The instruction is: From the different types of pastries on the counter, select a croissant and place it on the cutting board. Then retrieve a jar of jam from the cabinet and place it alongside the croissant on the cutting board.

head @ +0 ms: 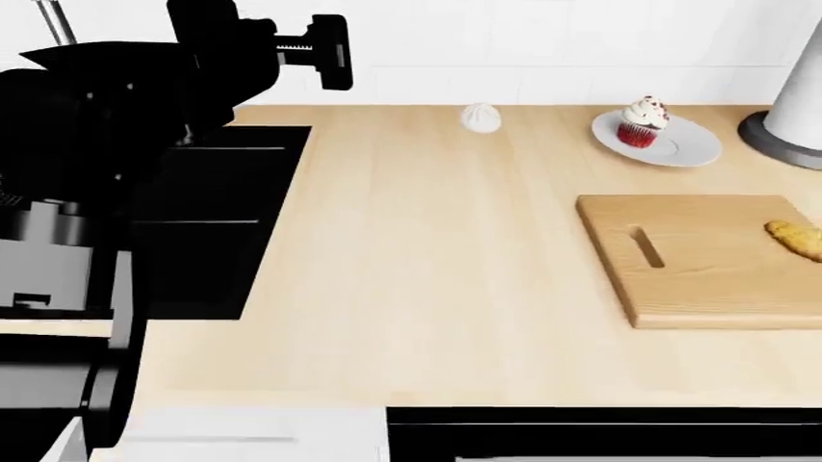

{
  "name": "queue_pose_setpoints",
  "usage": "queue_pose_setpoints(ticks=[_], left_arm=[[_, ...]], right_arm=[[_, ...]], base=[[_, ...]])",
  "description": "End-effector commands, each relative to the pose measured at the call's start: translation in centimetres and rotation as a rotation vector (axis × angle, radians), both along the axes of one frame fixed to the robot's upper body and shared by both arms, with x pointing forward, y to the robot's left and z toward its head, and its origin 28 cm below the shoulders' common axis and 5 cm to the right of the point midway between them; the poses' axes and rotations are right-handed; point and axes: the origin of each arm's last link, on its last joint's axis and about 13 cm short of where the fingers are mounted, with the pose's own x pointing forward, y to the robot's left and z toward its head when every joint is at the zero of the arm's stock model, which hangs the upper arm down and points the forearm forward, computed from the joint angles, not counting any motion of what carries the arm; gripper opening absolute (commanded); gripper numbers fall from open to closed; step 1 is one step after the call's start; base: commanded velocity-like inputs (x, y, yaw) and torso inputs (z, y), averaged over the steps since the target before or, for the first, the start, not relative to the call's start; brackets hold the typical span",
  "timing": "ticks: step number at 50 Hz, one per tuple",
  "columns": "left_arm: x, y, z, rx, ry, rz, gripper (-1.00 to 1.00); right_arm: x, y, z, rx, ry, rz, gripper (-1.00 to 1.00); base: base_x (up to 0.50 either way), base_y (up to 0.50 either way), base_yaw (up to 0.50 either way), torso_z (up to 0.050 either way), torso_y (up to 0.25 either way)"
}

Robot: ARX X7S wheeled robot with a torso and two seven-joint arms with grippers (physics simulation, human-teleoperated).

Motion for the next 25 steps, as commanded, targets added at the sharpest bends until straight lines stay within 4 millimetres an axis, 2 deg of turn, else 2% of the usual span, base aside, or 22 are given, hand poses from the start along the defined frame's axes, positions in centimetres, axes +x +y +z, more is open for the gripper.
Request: queue_pose_setpoints(ticks=[1,14,25], left_arm=[[-0.09,-0.04,0.05,0.002,-0.003,-0.001,1.0],[-0.09,-0.19,-0.36,0.006,0.004,-0.005,1.0],[-0.17,-0.42,-0.52,0.0,0.011,-0.01,1.0]], right_arm=[[-0.35,-0.11,0.45,-0.045,-0.019,0.043,-1.0],[-0.35,-0.05,0.38,-0.027,-0.012,0.056,-1.0],[-0.35,-0.05,0.35,-0.032,-0.006,0.093,-1.0]], base=[[-0.5,0.1,0.0,0.0,0.0],[-0.48,0.12,0.0,0.0,0.0],[0.0,0.0,0.0,0.0,0.0]])
